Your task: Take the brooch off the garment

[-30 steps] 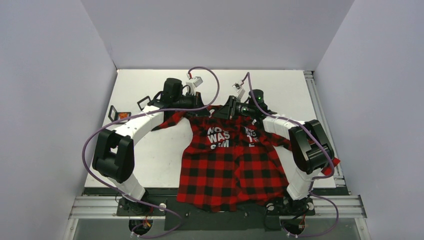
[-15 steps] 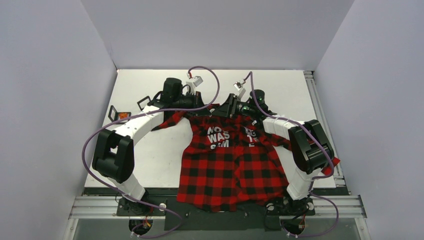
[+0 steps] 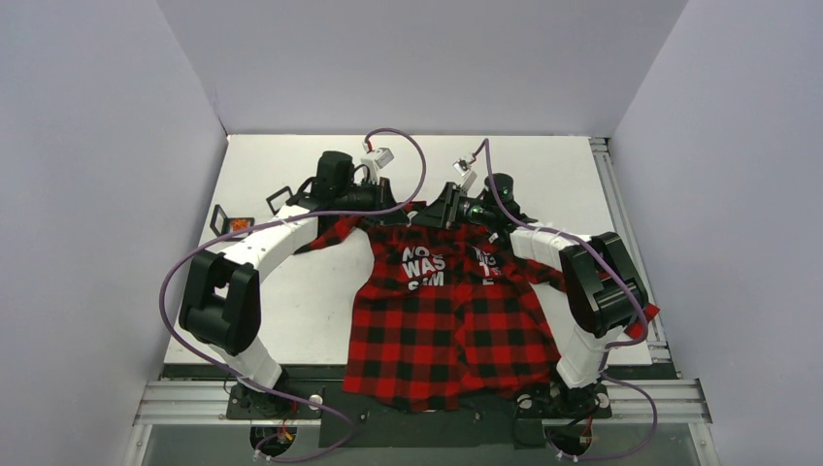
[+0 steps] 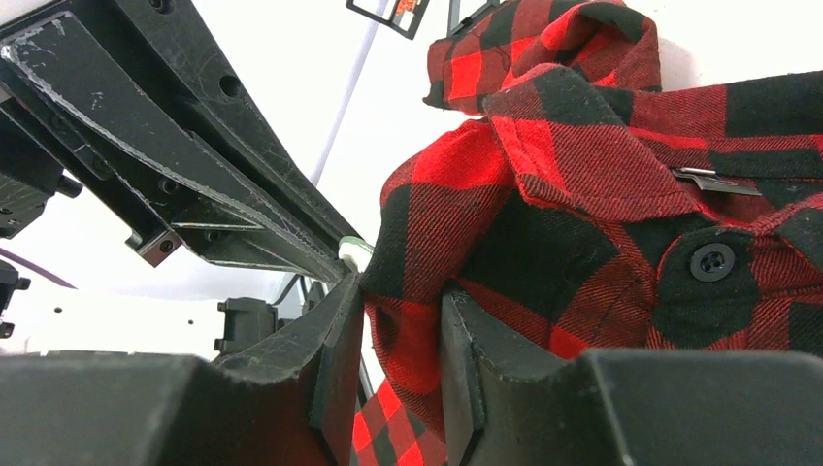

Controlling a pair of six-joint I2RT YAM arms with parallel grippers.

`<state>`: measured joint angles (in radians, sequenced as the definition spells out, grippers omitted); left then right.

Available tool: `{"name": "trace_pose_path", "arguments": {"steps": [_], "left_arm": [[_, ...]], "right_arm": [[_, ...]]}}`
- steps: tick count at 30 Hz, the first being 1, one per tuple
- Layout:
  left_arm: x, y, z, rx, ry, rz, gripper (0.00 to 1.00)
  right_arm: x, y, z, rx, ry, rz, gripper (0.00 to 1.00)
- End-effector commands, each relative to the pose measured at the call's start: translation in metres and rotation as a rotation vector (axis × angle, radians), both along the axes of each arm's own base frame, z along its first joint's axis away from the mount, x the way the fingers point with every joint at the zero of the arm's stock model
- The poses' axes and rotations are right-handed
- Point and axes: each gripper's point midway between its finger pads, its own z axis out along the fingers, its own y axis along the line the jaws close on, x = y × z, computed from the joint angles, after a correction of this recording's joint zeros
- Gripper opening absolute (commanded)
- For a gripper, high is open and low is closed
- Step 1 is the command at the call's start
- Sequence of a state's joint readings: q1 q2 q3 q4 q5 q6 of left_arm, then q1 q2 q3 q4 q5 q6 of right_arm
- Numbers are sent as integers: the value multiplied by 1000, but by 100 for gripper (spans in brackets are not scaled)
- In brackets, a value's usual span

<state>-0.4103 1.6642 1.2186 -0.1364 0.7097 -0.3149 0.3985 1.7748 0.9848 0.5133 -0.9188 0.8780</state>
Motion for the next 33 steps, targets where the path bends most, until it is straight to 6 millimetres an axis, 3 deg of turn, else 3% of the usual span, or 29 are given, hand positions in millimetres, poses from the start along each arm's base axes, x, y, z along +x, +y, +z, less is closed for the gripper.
{"name": "trace_pose_path", "arguments": {"steps": [1,13,16,23,28,33], "left_arm": [[-6,-11,33,-76,-70,-51,0],[-4,-10,33,-69,-72,-48,0],[-2,-9,30,-60,-75,-43,0],[6,-3,22,-21,-93,-10,0],[16,1,18,11,-113,41,0],[31,5,19,27,-145,103,0]], "right_arm": [[5,5,13,-11,-89,12,21],[-1,-4,0,-124,-127,47,16],[-3,-3,3,-115,-133,61,20],[-7,-3,31,-15,-155,74,40],[-7,-6,35,-8,-155,72,42],[-6,-10,25,-40,-138,63,37]]}}
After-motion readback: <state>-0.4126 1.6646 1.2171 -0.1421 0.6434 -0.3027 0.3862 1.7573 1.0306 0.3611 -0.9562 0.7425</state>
